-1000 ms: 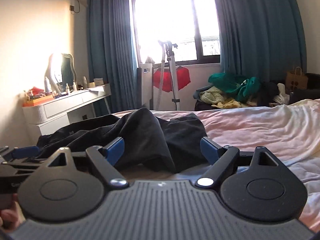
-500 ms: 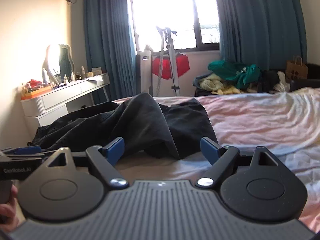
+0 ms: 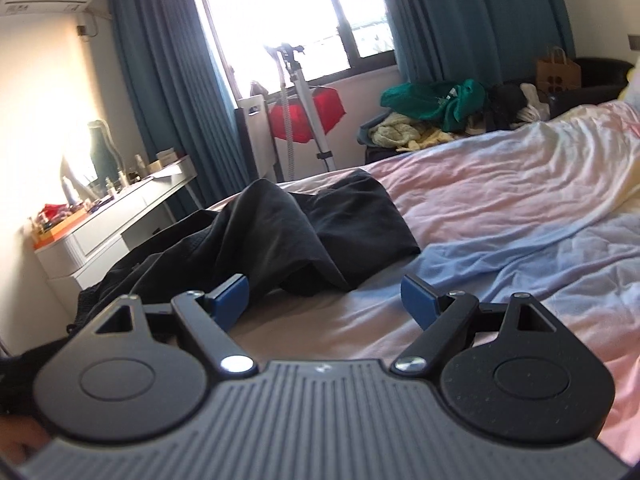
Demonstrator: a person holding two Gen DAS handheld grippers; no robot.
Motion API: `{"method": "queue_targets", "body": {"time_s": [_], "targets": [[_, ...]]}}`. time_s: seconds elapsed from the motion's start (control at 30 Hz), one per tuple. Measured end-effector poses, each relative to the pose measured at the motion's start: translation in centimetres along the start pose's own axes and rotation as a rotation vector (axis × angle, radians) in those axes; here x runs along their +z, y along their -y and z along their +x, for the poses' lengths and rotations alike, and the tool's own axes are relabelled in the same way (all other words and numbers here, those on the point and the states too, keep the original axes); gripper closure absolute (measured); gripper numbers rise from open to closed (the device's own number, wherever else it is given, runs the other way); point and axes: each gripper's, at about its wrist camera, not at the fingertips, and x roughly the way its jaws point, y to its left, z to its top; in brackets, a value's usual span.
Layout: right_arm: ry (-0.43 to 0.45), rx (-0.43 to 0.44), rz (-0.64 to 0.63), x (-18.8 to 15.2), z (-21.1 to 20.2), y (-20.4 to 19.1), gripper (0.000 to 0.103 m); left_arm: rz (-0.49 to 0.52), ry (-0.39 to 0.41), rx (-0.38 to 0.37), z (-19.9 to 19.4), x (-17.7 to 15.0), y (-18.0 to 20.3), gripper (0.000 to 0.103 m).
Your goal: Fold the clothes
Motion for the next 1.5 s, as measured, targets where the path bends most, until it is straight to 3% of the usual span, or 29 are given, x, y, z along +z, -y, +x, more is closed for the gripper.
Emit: {"method": "queue_targets", "body": {"time_s": [0.13,0.4,0.57,0.63,0.67,0.73,0.77,0.8,0.83,0.87,0.97,1.17,1.33,1.5], "targets": [[-0.057,-0.078,0.028,-0.1,1.1,1.4,0.018,0.011,0.004,0.019,4.6,2.9,0.0,0.021],[-0.123,-0.09,0.118,-0.7,4.5,4.7,0.018,0.019,0.041,0.059,14.5,9.5,-0.3,0.015],[-0.162,-0.09,0.164,-1.0,6.7,6.4,0.018,0.024,0.064,0.085,20.7,13.7,-0.5,0.017],[-0.175,-0.089,0.183,-1.2,7.5,7.1,0.018,0.015,0.022,0.031,22.7,14.7,0.0,0.02],[-0.176,-0.087,0.195,-1.2,7.9,7.4,0.018,0.012,-0.003,0.002,23.7,15.2,0.3,0.026],[-0.175,-0.071,0.236,-1.3,8.4,8.2,0.018,0.045,-0.06,0.002,25.2,15.6,1.1,0.03],[-0.173,-0.063,0.258,-1.3,8.6,8.5,0.018,0.05,-0.078,0.025,25.6,15.7,1.6,0.042],[-0.171,-0.059,0.275,-1.4,8.6,8.8,0.018,0.034,-0.09,0.03,25.9,16.0,1.9,0.066],[-0.168,-0.058,0.288,-1.4,8.7,9.0,0.018,0.015,-0.103,0.004,25.7,16.2,2.1,0.087],[-0.165,-0.06,0.293,-1.4,8.6,9.1,0.018,-0.003,-0.116,-0.023,25.5,16.5,2.4,0.093],[-0.161,-0.072,0.312,-1.5,8.3,9.6,0.018,0.128,-0.076,-0.009,22.5,16.4,5.0,0.095],[-0.119,-0.086,0.302,-1.2,6.5,9.4,0.018,0.362,-0.022,-0.124,11.6,14.2,10.1,0.097],[-0.081,-0.096,0.287,-0.8,4.0,9.3,0.018,0.48,-0.025,-0.234,1.0,6.9,12.0,0.097],[-0.06,-0.091,0.297,-0.4,1.9,9.4,0.018,0.411,-0.052,-0.205,-4.2,-3.1,10.2,0.097]]}}
